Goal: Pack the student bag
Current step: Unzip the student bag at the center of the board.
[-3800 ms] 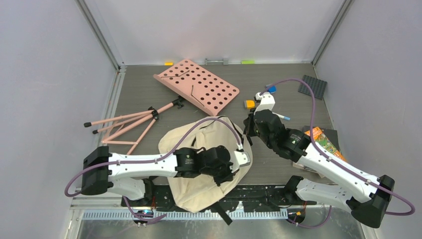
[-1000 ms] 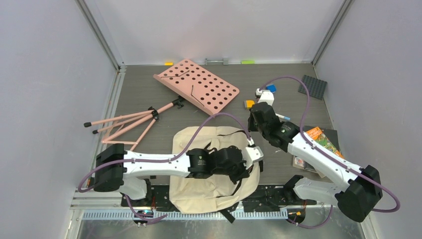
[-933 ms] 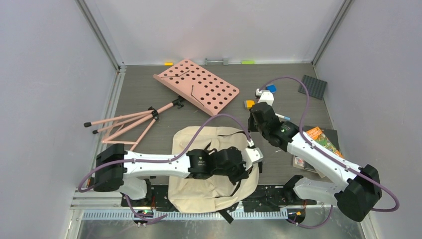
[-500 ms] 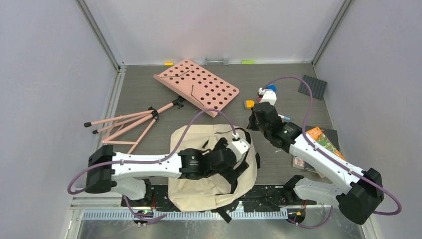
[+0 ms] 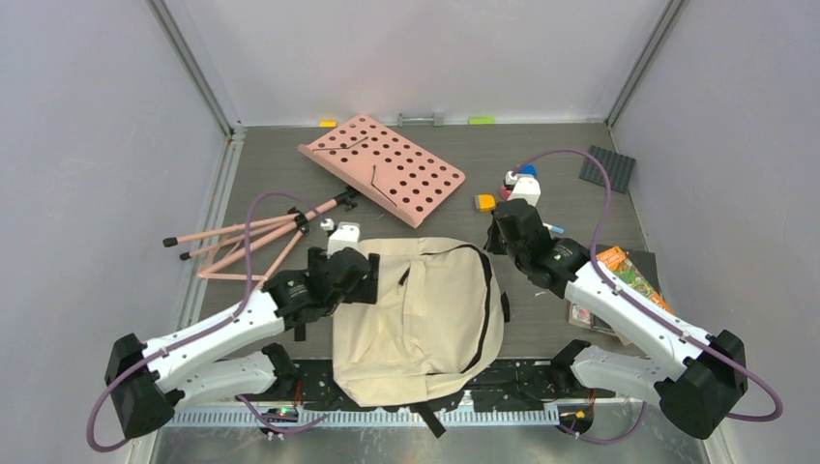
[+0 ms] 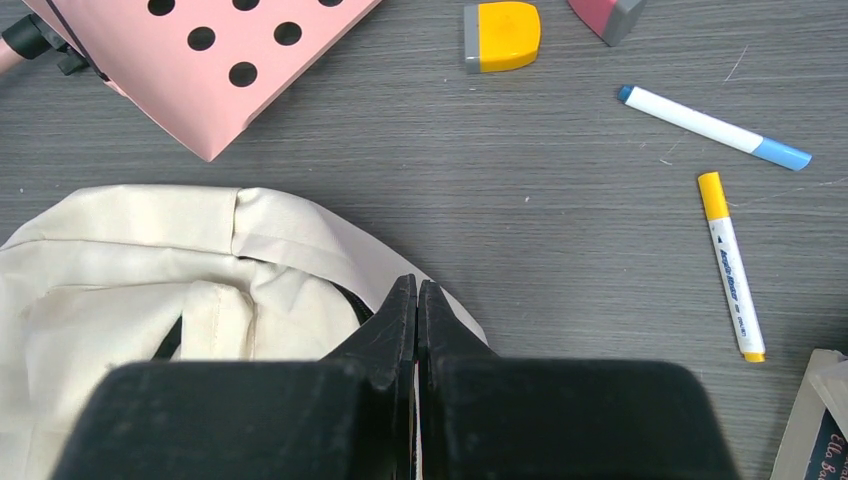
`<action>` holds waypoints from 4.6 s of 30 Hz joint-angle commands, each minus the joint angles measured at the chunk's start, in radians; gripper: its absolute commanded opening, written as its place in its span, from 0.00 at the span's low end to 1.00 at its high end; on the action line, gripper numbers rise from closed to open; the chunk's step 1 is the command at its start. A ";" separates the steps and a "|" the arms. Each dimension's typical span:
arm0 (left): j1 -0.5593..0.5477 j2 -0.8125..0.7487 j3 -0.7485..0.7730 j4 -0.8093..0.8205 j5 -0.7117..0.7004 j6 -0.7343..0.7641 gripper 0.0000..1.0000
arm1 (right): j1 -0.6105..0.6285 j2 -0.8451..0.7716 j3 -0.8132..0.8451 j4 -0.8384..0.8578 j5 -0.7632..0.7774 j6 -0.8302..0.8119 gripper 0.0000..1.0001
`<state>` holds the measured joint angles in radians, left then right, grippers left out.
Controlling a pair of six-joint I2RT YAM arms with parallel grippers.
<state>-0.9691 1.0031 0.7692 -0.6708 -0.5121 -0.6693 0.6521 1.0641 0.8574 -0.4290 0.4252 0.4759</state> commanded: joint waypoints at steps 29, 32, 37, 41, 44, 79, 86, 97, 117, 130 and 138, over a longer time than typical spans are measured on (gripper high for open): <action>0.098 0.072 -0.039 0.167 0.152 0.037 0.00 | -0.004 0.006 0.077 -0.112 -0.165 -0.066 0.01; 0.107 0.046 0.048 0.111 0.111 0.140 0.00 | 0.012 -0.003 0.075 -0.149 -0.231 -0.063 0.01; 0.217 0.095 0.202 0.019 0.144 0.322 0.00 | 0.123 -0.022 0.054 -0.155 -0.263 -0.009 0.01; 0.314 0.178 0.335 -0.072 0.144 0.407 0.00 | 0.250 -0.020 0.046 -0.129 -0.227 0.033 0.01; 0.361 0.225 0.412 -0.068 0.137 0.452 0.00 | 0.317 0.015 0.044 -0.093 -0.222 0.056 0.01; 0.067 -0.092 0.007 0.272 0.636 0.326 0.82 | 0.424 0.067 -0.084 0.261 0.098 0.233 0.01; -0.104 -0.022 -0.005 0.274 0.470 0.318 0.85 | 0.425 0.070 -0.084 0.257 0.101 0.238 0.01; -0.147 0.128 0.048 0.344 0.322 0.288 0.65 | 0.425 0.064 -0.087 0.249 0.101 0.247 0.01; -0.158 0.115 -0.052 0.434 0.340 0.225 0.10 | 0.425 0.072 -0.081 0.221 0.153 0.240 0.01; -0.160 0.055 -0.084 0.356 0.398 0.253 0.00 | 0.358 0.098 -0.050 0.212 0.215 0.149 0.01; -0.159 0.046 -0.054 0.265 0.392 0.263 0.00 | 0.249 0.122 -0.034 0.236 0.122 0.099 0.01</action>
<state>-1.1240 1.0756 0.6849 -0.3038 -0.1379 -0.4278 0.9539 1.1770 0.7692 -0.2176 0.5365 0.6292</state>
